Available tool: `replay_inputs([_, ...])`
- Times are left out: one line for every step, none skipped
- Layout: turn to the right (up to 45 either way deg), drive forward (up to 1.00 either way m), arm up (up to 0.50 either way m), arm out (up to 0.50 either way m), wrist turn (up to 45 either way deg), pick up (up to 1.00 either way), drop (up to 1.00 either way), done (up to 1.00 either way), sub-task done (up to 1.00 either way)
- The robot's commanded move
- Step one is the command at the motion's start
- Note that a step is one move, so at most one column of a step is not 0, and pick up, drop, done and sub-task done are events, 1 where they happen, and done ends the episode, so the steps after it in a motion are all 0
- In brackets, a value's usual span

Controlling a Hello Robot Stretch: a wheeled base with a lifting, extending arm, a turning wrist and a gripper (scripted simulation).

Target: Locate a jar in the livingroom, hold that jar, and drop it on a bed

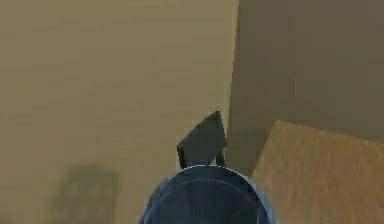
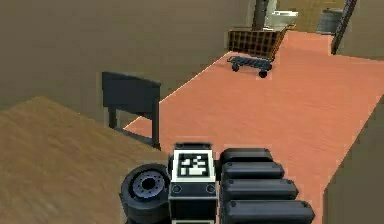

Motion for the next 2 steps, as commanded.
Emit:
replay_inputs([45.0, 0.00, 0.00, 0.00, 0.0, 0.00, 0.00, 0.00, 0.00])
replay_inputs([45.0, 0.00, 0.00, 0.00, 0.0, 0.00, 0.00, 0.00, 0.00])
